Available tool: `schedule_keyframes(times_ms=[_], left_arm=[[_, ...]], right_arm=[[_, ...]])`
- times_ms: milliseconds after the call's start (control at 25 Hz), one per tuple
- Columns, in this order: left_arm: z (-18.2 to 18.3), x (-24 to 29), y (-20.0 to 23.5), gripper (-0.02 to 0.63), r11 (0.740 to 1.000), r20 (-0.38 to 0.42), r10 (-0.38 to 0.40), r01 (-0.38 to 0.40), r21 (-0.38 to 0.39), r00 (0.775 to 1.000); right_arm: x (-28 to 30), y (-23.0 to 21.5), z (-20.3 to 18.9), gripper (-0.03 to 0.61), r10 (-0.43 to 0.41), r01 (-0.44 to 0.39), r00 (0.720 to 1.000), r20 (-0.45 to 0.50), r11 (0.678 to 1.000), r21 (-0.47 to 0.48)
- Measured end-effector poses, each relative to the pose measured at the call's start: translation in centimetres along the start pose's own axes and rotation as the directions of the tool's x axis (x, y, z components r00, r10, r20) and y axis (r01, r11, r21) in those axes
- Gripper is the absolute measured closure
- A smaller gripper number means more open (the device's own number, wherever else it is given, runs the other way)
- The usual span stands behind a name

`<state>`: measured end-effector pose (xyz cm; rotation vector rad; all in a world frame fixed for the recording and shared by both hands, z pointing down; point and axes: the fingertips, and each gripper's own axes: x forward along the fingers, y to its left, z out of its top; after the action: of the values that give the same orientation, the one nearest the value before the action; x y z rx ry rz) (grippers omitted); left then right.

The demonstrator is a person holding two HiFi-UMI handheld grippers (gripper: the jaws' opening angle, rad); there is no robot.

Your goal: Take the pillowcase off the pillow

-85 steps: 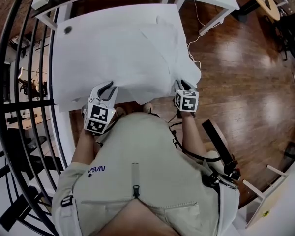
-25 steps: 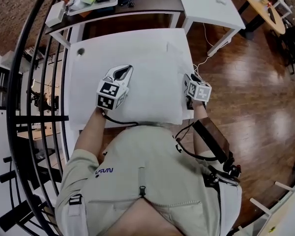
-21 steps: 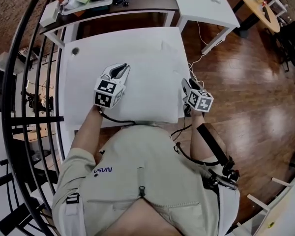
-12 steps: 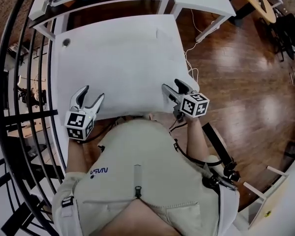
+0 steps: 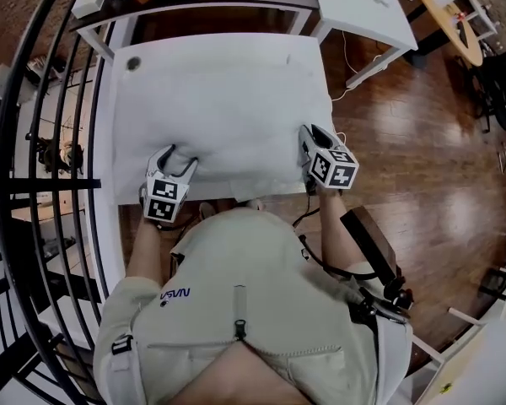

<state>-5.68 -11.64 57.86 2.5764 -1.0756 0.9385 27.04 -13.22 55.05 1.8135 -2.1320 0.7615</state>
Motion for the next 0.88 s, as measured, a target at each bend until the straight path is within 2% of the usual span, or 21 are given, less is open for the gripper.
schedule_keyframes(times_ms=[80, 280, 400, 480, 600, 720, 880], left_arm=[[0.9, 1.4, 0.6, 0.325, 1.0, 0.011, 0.002, -0.001, -0.012, 1.0], [3.1, 4.8, 2.0, 0.325, 1.0, 0.014, -0.002, 0.002, 0.006, 1.0], [3.9, 5.0, 2.0, 0.331, 1.0, 0.022, 0.006, -0.007, 0.028, 1.0], [4.0, 4.2, 1.9, 0.337, 1.0, 0.038, 0.02, -0.021, 0.02, 0.999], [4.5, 2.0, 2.0, 0.355, 0.998, 0.097, 0.068, -0.068, -0.01, 0.993], [7.1, -1.0, 2.2, 0.461, 0.991, 0.215, 0.128, -0.121, -0.049, 0.968], [12.8, -5.6, 2.8, 0.607, 0.978, 0.394, 0.206, -0.203, -0.049, 0.896]], right_arm=[[0.8, -0.9, 0.6, 0.531, -0.044, 0.045, 0.999, 0.014, 0.999, -0.022], [3.1, -2.4, 1.1, 0.535, -0.12, 0.118, 0.993, -0.016, 0.987, -0.113], [3.4, -3.0, 1.5, 0.532, -0.147, 0.145, 0.989, -0.013, 0.982, -0.121], [2.5, -2.8, 2.3, 0.532, -0.152, 0.152, 0.988, 0.01, 0.982, -0.113], [0.1, -1.4, 4.5, 0.546, -0.147, 0.159, 0.983, 0.108, 0.982, -0.105], [-2.5, 0.9, 7.5, 0.566, -0.126, 0.154, 0.965, 0.228, 0.982, -0.112], [-5.2, 4.8, 11.5, 0.575, -0.085, 0.145, 0.929, 0.36, 0.979, -0.144]])
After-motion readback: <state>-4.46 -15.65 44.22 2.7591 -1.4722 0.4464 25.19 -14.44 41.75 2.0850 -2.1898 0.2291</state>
